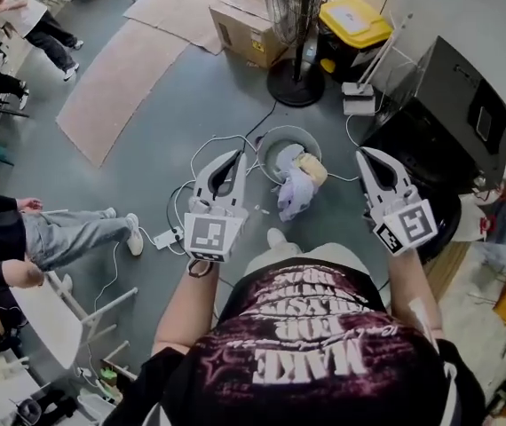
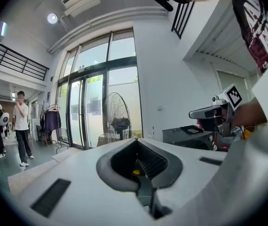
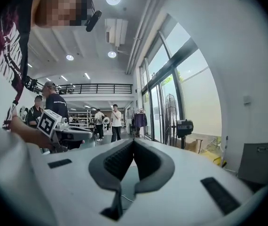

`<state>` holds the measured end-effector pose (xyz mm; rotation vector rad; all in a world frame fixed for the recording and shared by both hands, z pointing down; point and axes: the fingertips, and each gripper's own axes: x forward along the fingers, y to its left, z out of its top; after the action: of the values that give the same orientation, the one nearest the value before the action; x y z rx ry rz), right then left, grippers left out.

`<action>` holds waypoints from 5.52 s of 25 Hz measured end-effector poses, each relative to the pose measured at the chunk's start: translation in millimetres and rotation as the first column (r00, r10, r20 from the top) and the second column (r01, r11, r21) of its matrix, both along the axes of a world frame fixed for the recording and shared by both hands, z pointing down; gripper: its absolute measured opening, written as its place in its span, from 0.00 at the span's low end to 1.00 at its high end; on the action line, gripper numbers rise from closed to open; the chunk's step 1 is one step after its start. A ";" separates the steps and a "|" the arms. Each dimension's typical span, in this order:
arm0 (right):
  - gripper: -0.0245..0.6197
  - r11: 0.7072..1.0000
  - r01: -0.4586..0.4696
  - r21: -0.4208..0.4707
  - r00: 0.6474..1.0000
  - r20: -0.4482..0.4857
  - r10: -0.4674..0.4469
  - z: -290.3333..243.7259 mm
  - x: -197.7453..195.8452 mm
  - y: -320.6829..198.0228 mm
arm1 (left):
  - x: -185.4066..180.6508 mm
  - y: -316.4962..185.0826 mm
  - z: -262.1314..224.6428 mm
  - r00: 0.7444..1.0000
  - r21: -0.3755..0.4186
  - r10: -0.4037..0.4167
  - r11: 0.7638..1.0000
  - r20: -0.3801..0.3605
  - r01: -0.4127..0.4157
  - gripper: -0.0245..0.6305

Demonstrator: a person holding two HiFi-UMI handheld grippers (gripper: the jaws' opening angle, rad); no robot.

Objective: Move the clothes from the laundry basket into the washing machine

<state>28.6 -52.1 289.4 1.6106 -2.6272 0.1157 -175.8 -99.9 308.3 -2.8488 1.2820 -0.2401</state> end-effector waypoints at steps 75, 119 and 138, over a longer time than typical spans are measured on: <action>0.04 0.815 0.252 -0.522 0.948 -0.037 -0.317 469.9 -16.1 -124.3 | 37.7 -93.6 350.1 0.990 -0.323 -0.113 0.937 0.089 0.136 0.04; 0.44 0.393 0.053 -0.918 0.879 -0.143 -0.455 816.7 -13.8 -23.4 | 23.7 -66.2 477.8 0.985 -0.429 0.013 0.901 0.171 0.062 0.04; 0.05 0.475 0.039 -0.879 0.943 -0.125 -0.309 711.2 0.1 -46.5 | 30.2 -73.1 423.4 0.989 -0.388 0.028 0.921 0.143 0.029 0.04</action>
<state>28.7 -98.6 1000.6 0.8730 -1.9006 0.9746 -145.6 -173.0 731.7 -3.0694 1.3357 -0.7725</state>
